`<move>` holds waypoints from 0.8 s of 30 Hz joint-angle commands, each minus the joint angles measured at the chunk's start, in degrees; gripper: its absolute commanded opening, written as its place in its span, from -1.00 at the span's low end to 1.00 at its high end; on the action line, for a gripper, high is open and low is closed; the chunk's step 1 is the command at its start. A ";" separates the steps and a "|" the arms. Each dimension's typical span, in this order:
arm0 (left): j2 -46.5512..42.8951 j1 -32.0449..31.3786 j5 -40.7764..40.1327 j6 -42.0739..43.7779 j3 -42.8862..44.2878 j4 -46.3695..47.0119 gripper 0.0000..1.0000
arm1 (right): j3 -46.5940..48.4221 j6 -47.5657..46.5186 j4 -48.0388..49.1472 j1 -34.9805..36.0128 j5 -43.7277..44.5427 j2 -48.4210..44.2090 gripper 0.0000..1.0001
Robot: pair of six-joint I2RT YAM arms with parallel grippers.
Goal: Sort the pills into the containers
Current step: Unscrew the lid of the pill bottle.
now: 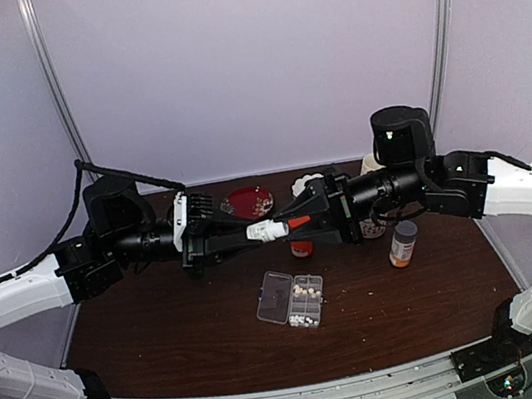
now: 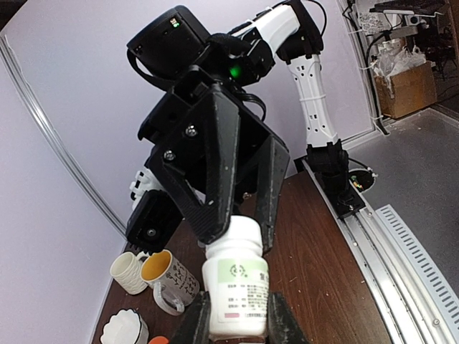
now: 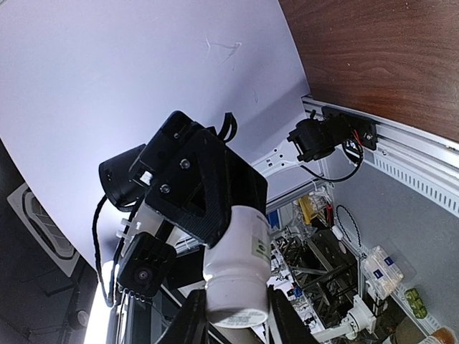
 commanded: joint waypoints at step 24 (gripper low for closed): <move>-0.40 -0.31 2.94 -7.44 -2.90 10.28 -0.85 | 25.21 -98.56 -24.79 2.28 4.12 7.67 -1.00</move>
